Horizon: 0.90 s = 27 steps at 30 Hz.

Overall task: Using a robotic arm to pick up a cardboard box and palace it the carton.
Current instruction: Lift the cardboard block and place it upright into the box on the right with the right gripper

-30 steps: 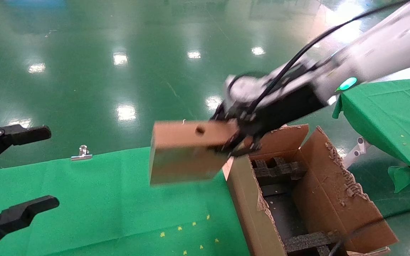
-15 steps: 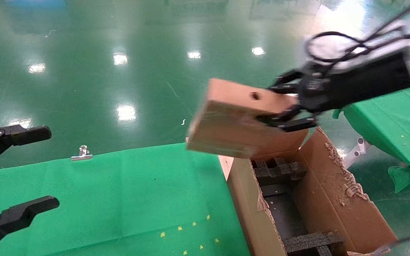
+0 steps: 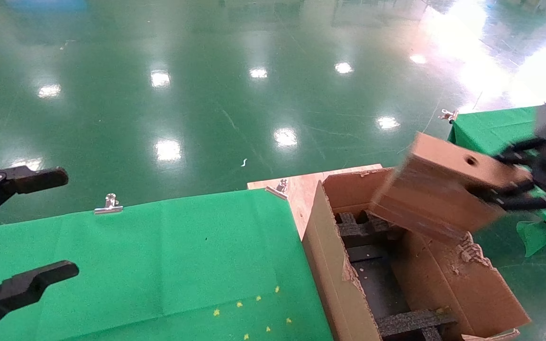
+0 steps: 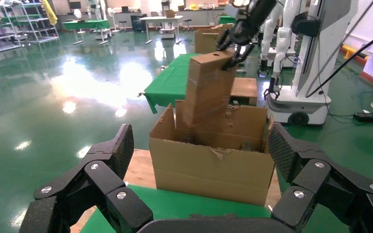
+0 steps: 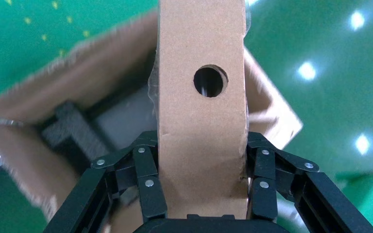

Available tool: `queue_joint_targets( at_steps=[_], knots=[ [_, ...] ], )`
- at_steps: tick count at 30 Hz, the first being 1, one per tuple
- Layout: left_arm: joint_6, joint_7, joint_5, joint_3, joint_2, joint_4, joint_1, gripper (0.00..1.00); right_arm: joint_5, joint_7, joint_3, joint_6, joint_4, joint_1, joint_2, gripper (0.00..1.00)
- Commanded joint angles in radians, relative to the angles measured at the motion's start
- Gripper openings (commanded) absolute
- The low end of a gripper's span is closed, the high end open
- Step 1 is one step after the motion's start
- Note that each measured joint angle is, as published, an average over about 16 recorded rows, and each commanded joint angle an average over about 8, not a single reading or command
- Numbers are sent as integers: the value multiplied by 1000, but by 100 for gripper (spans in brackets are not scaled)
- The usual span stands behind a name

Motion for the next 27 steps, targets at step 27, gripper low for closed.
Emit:
queue_joint_targets(
  at_steps=[27],
  knots=[
    [0, 0, 0, 0, 0, 0, 0, 100, 34, 47, -113, 27, 14, 3, 80, 0]
  ],
)
